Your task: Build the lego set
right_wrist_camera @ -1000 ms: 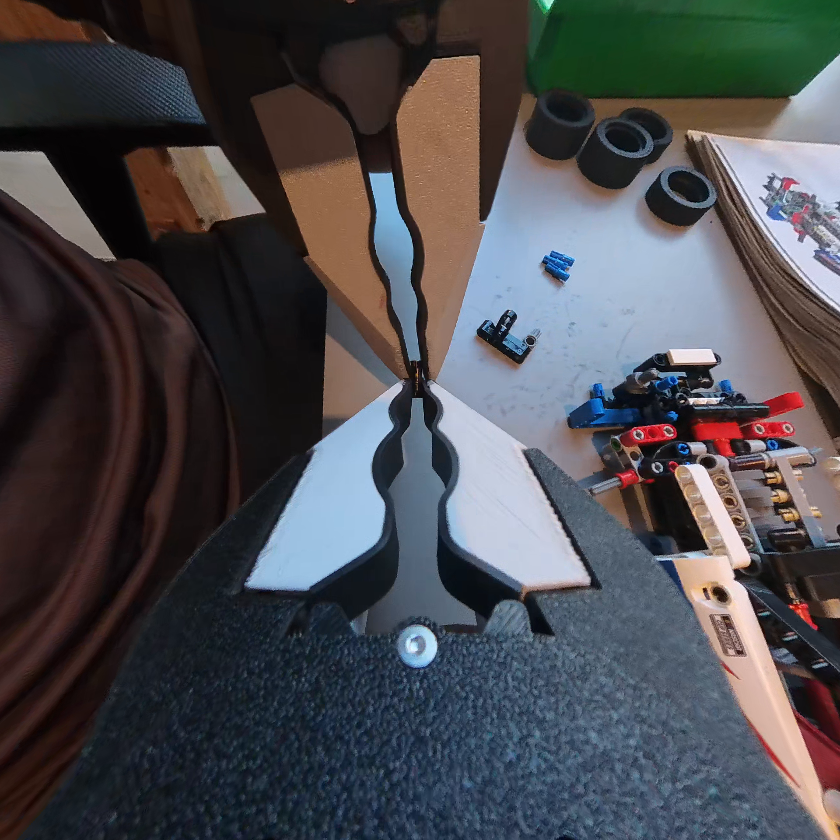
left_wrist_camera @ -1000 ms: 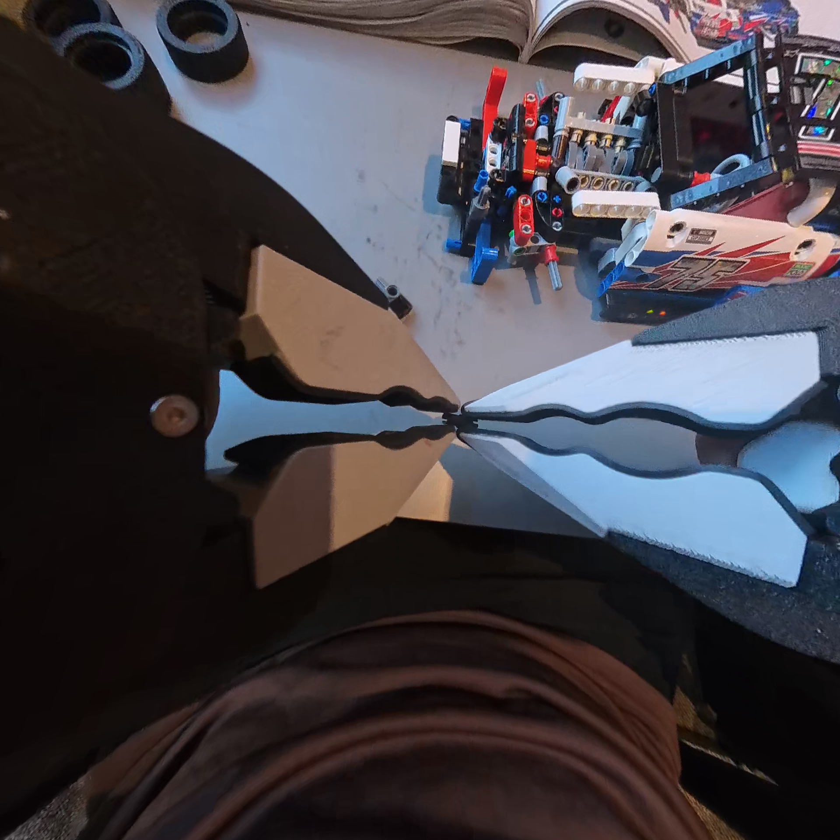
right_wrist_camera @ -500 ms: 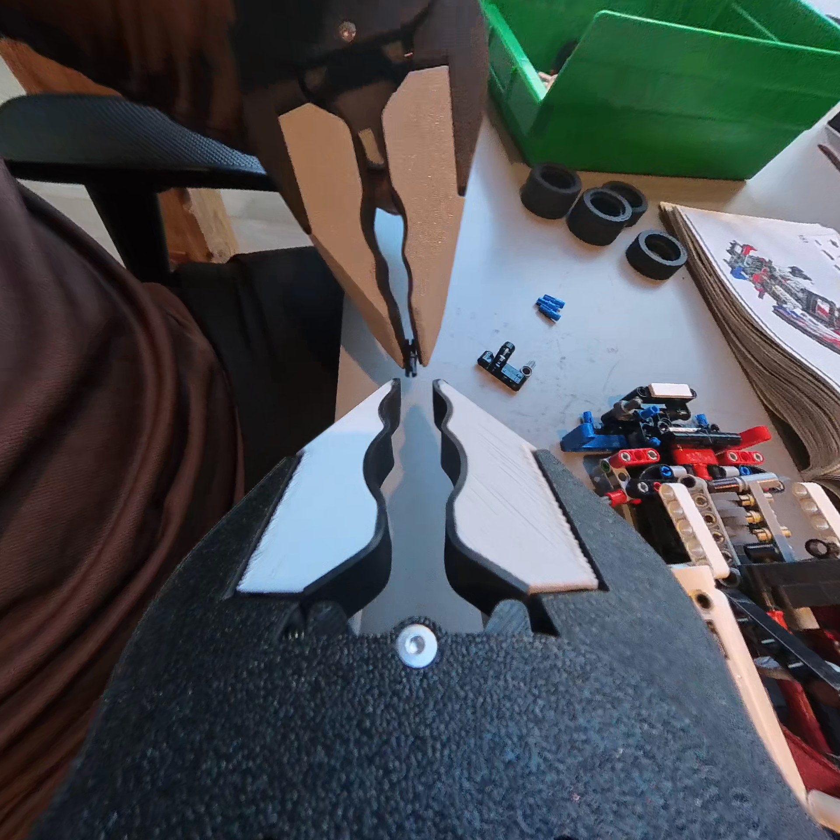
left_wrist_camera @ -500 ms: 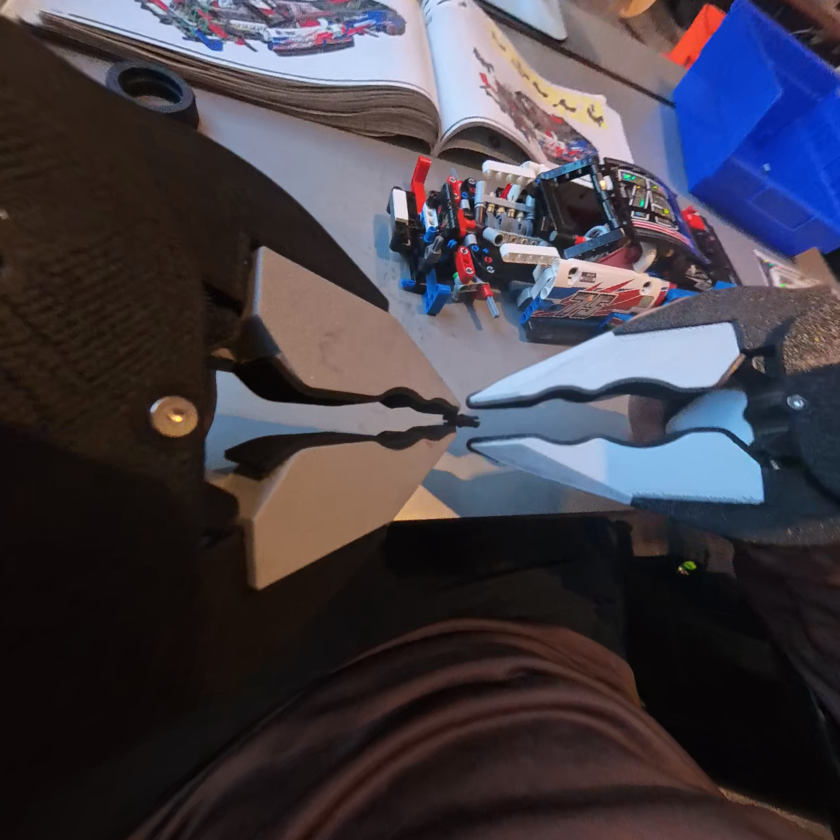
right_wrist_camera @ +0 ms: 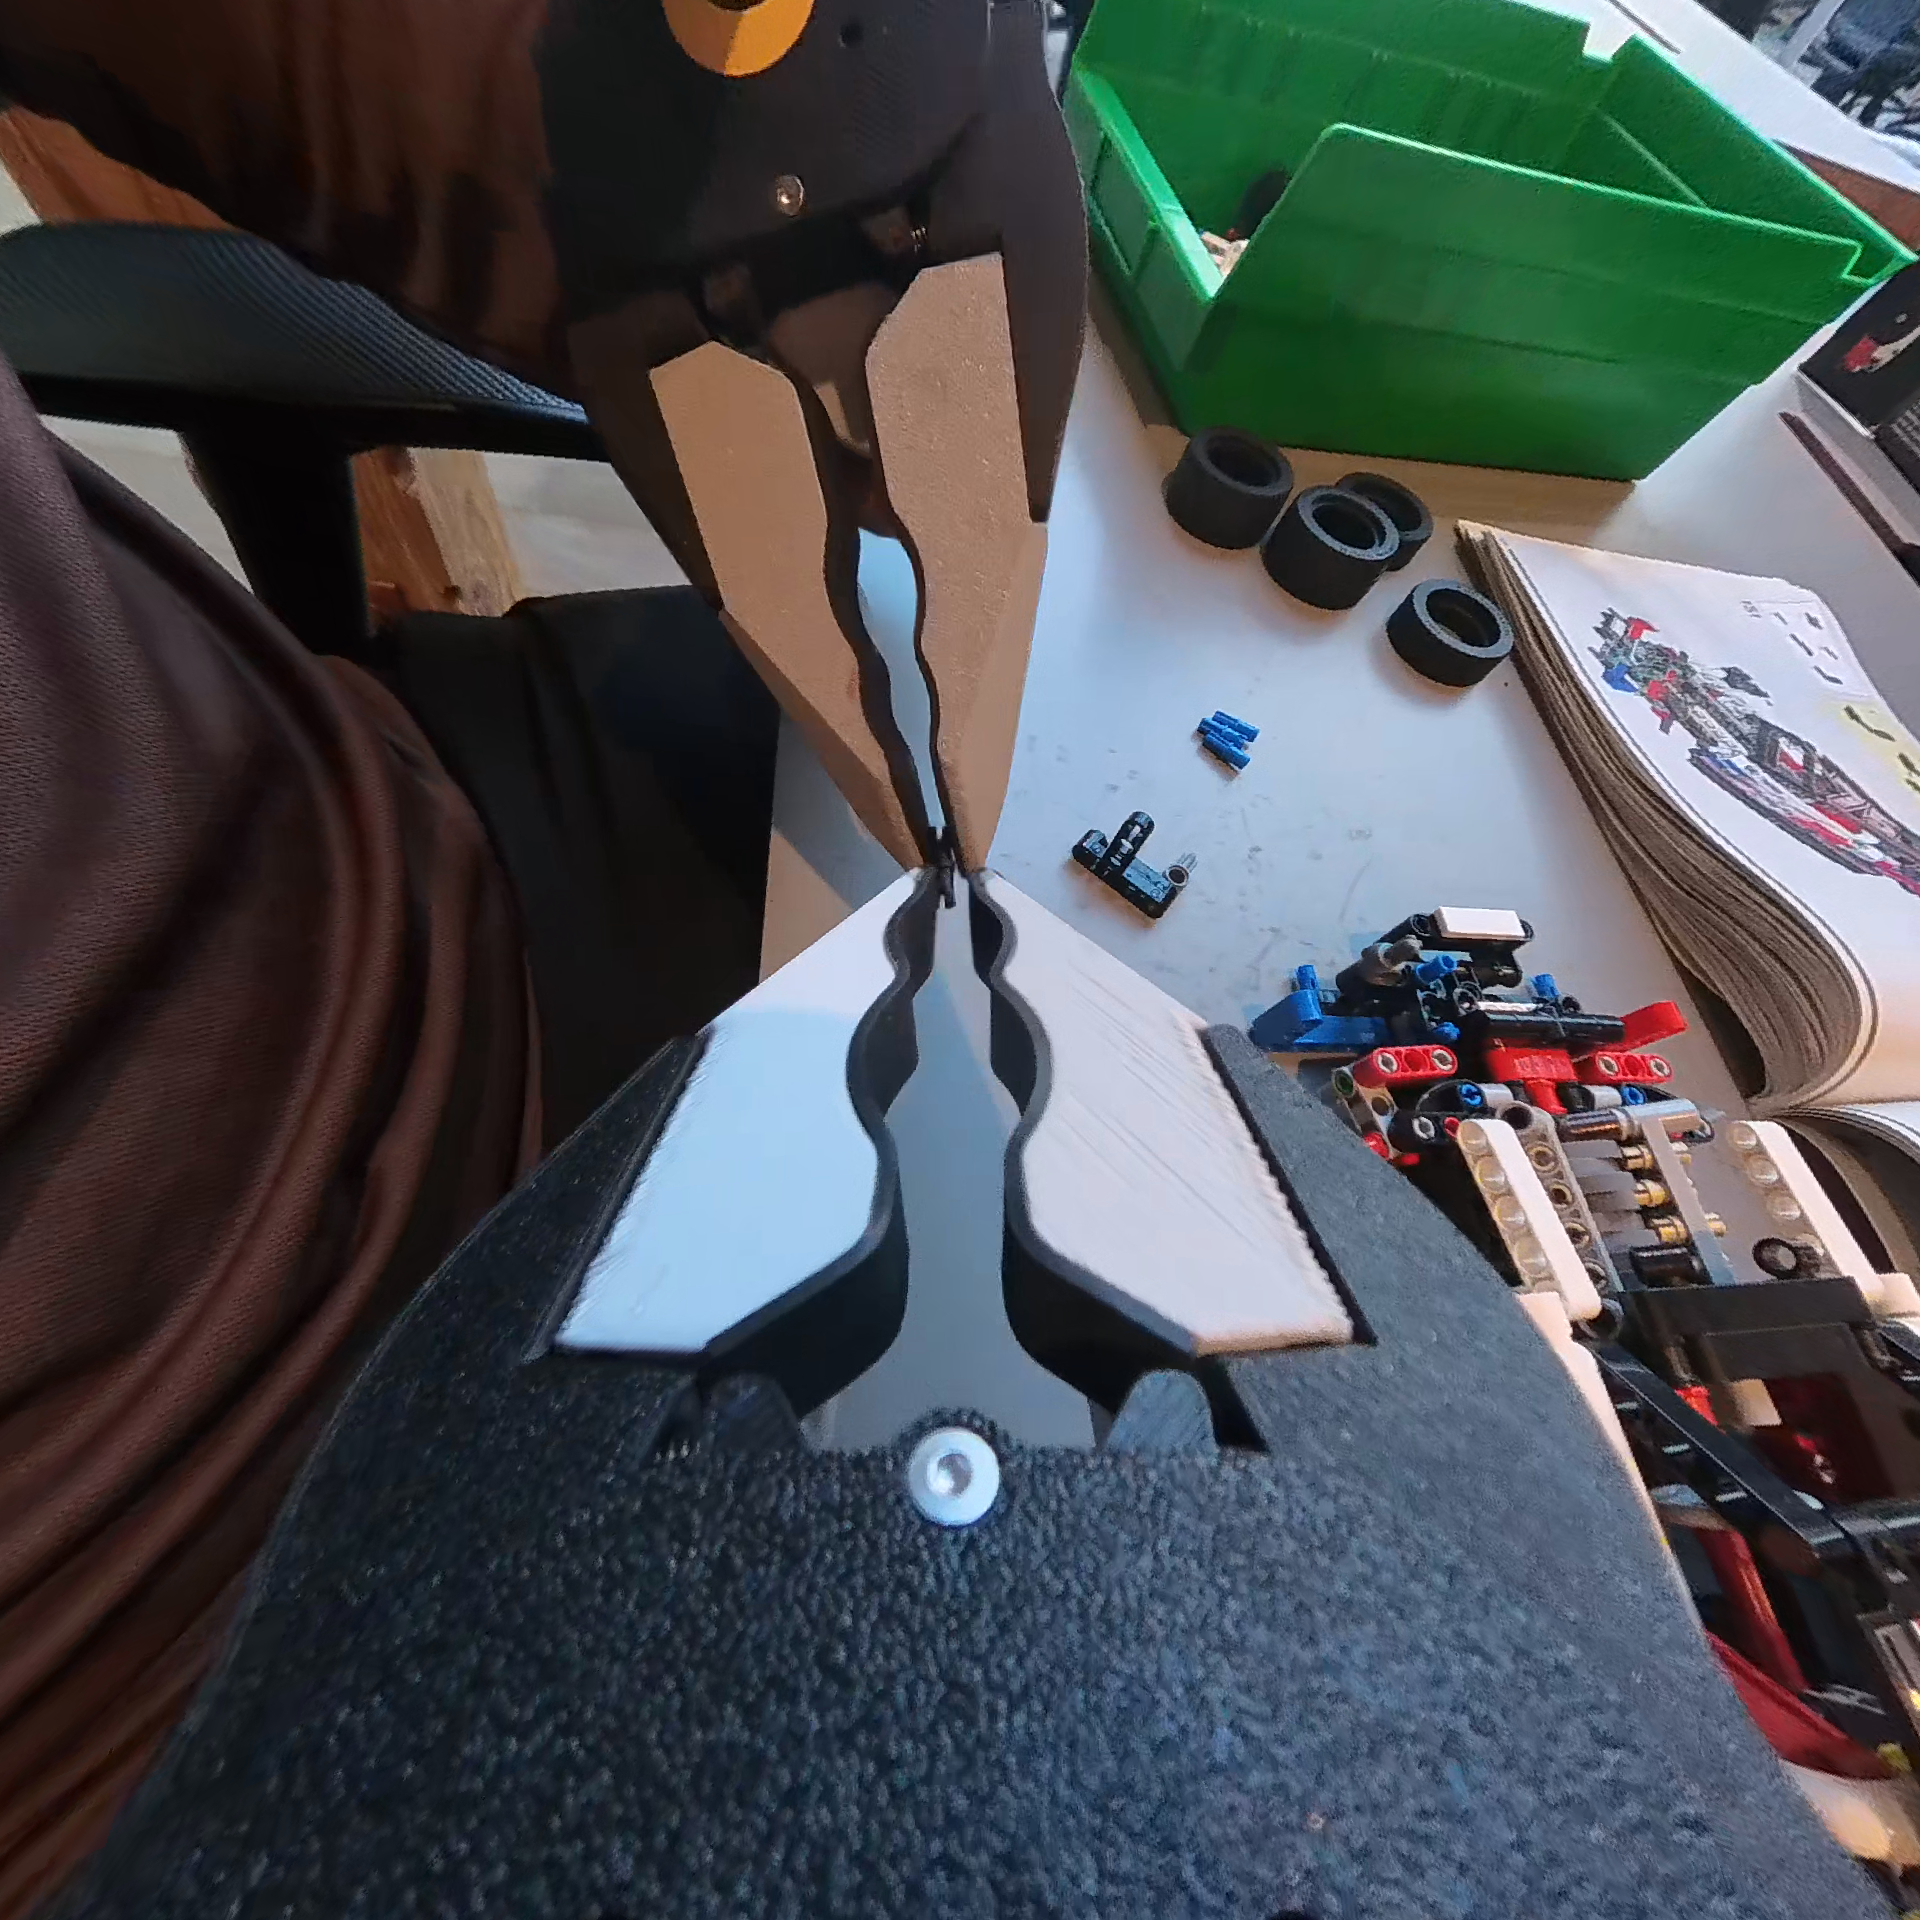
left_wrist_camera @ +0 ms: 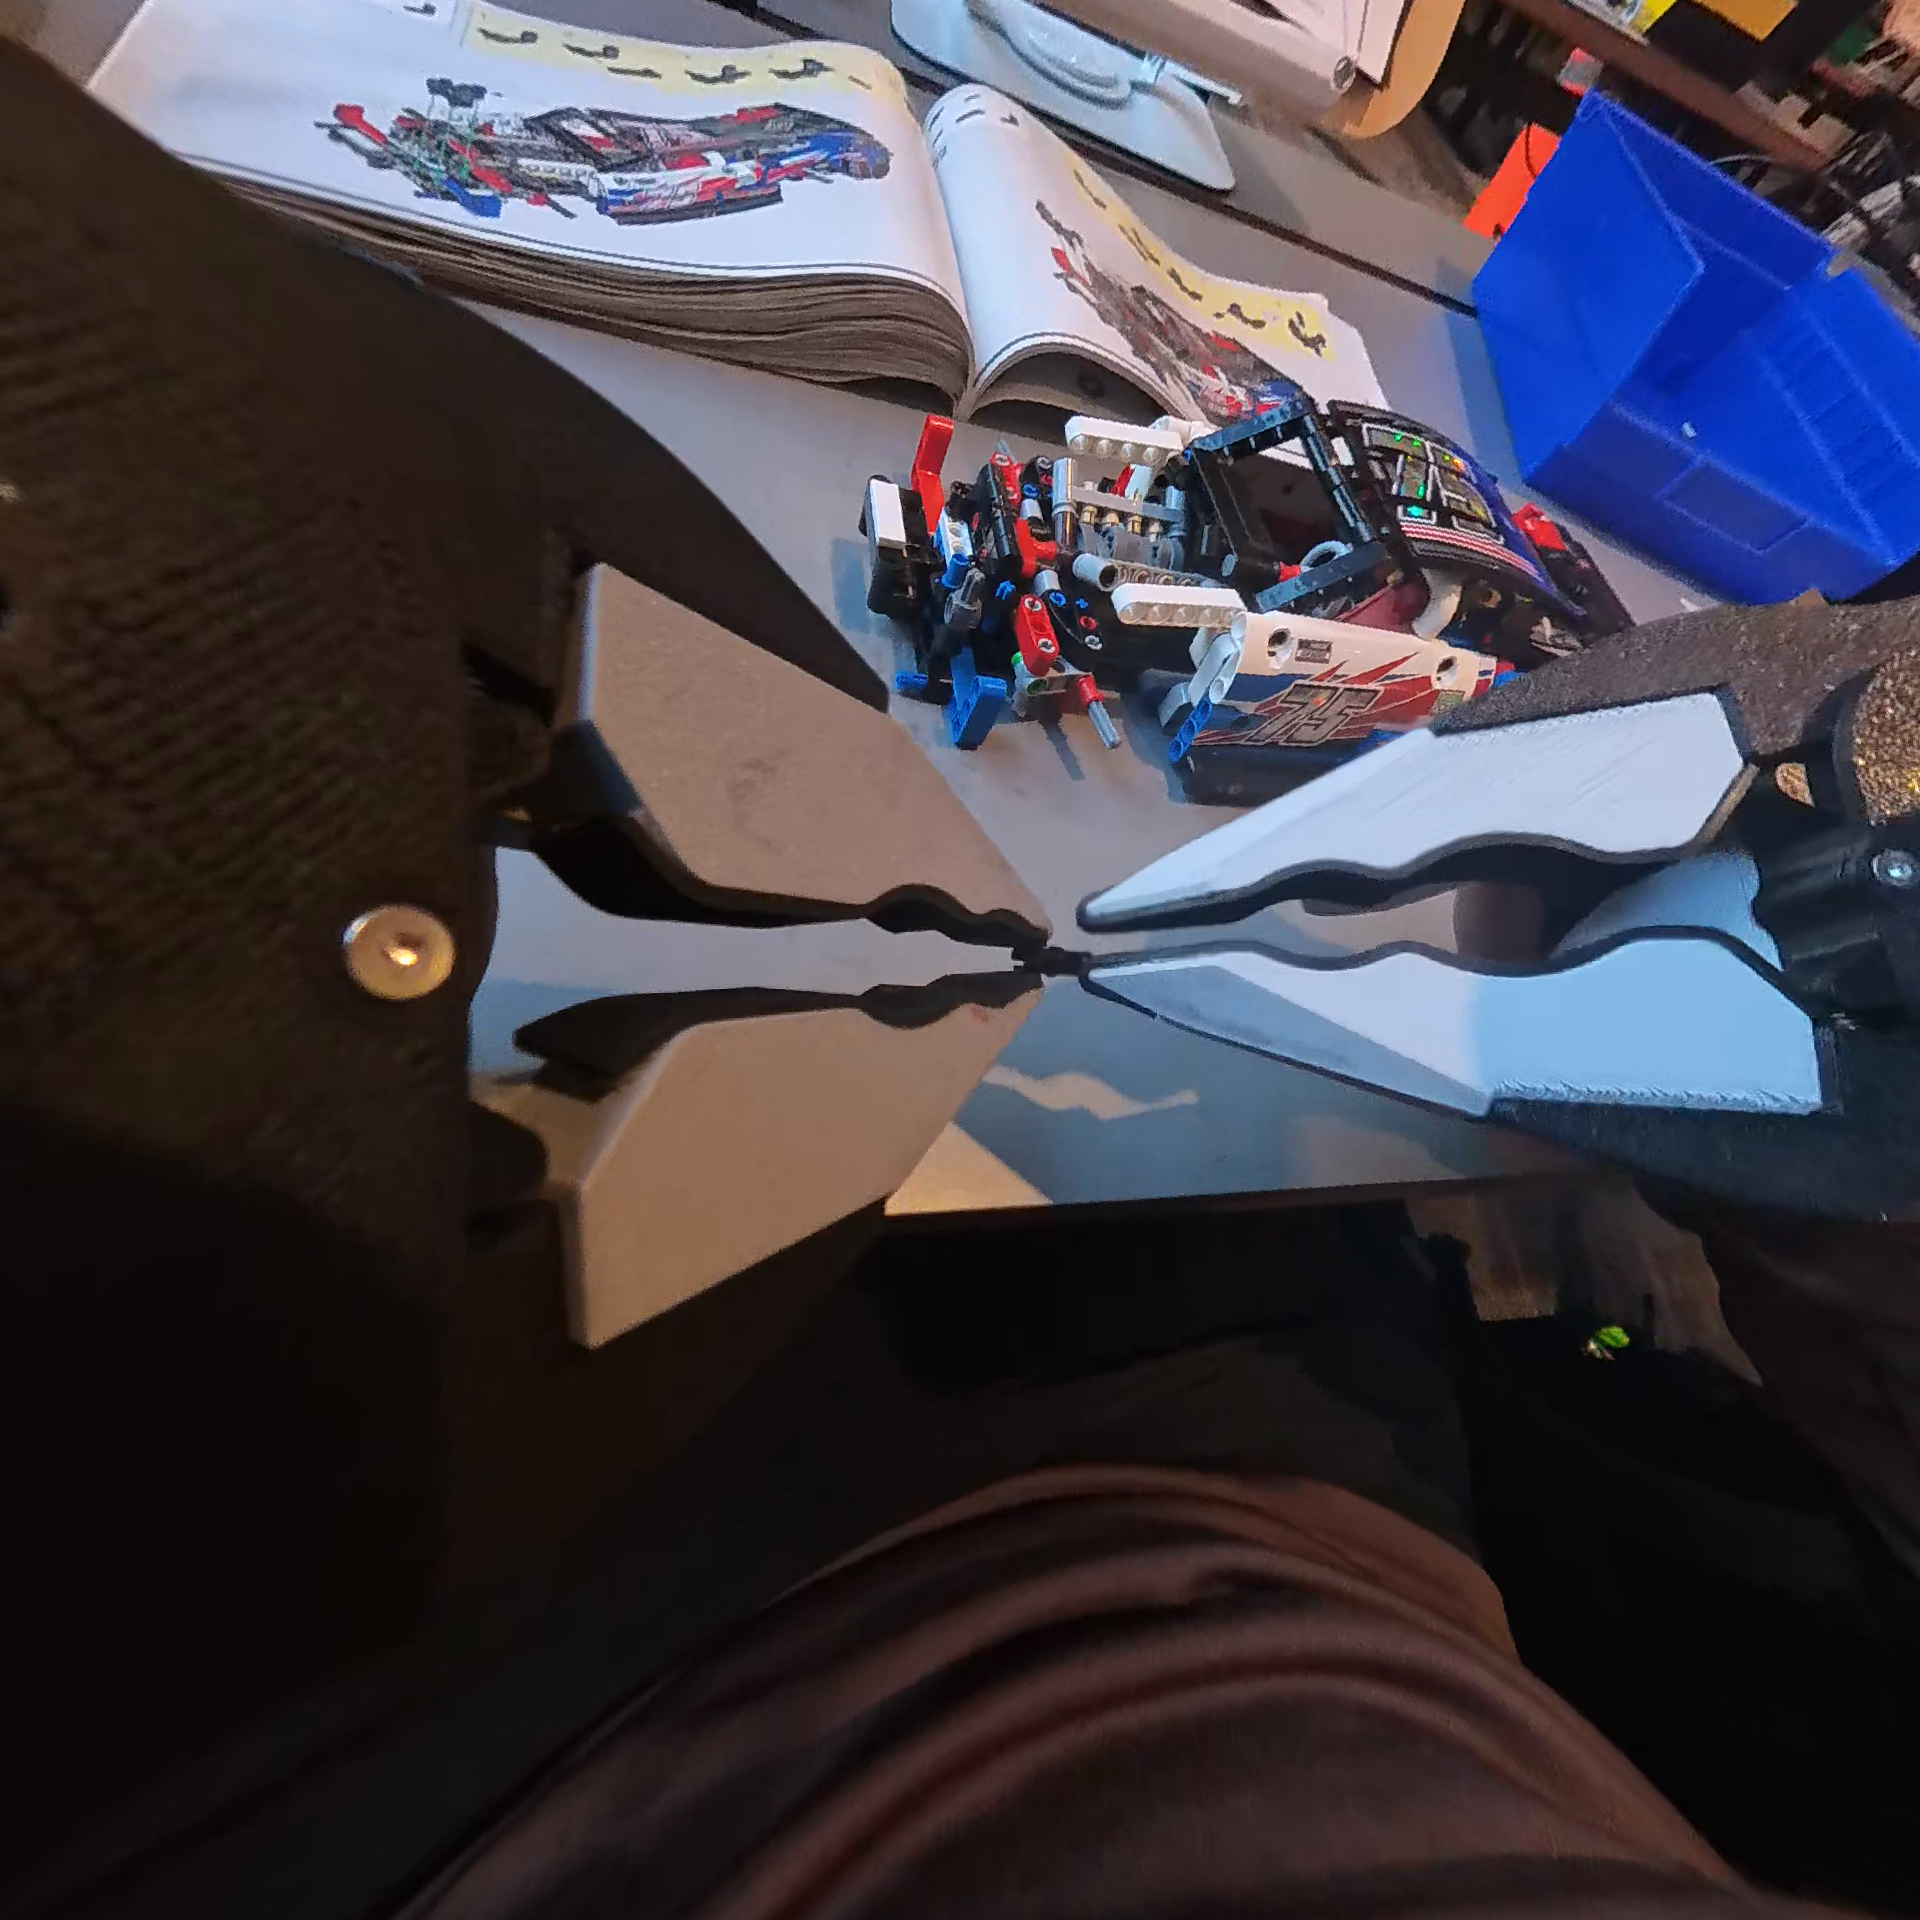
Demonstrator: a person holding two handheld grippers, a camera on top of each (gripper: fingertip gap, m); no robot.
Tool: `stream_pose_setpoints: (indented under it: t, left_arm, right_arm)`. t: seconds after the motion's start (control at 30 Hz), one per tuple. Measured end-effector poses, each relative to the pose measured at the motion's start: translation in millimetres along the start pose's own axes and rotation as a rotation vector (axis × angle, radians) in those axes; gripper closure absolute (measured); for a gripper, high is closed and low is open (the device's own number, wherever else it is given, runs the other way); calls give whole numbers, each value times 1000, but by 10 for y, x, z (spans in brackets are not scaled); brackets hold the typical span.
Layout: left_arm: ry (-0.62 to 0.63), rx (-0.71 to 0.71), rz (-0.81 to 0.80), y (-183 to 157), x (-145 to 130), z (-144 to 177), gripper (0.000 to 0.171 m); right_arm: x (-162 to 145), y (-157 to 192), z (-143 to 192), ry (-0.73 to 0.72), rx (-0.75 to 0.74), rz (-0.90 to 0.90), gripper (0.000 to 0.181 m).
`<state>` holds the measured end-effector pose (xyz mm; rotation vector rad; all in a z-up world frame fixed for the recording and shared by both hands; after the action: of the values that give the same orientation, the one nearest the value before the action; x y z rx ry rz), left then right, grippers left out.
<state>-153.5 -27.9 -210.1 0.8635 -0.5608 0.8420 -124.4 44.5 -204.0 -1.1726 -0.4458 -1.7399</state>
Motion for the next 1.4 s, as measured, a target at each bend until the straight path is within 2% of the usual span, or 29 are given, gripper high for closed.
stream_pose_setpoints:
  t: [0.33, 0.5, 0.57, 0.67, 0.8, 0.9, 1.07, 1.23, 1.4]
  left_arm:
    - [-16, 35, -37, 5, 36, 16, 170]
    - [-34, 47, 5, 14, 27, 19, 170]
    - [-30, 44, 83, 32, 8, 20, 169]
    - [-3, 78, 300, 196, -93, 72, 150]
    - [245, 124, 624, 401, -521, 30, 142]
    - [294, 86, 719, 413, -613, -76, 138]
    - [329, 85, 712, 446, -625, -151, 166]
    - [299, 37, 707, 295, -465, -253, 166]
    - [282, 13, 652, 139, -299, -362, 166]
  right_arm:
    - [0, 9, -11, 3, 2, -1, 177]
    - [1, -7, -16, -3, 0, -16, 177]
    - [-13, -28, -33, 1, -1, -59, 177]
    - [-109, -121, -75, 57, -46, -140, 177]
    - [-217, -249, -179, 124, -104, -282, 177]
    - [-247, -306, -255, 161, -136, -336, 177]
    - [-324, -280, -260, 200, -148, -396, 177]
    - [-346, -211, -139, 179, -171, -428, 177]
    - [-405, -71, 17, 210, -257, -423, 178]
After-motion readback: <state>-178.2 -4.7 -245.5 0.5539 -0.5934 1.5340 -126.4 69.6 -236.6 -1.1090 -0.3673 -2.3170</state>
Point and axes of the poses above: each gripper's, where its closed fingertips meet, z back along the fingers, x out of its top, y = z × x across the jaws, the point moved 5 cm from there along z, back along the fingers
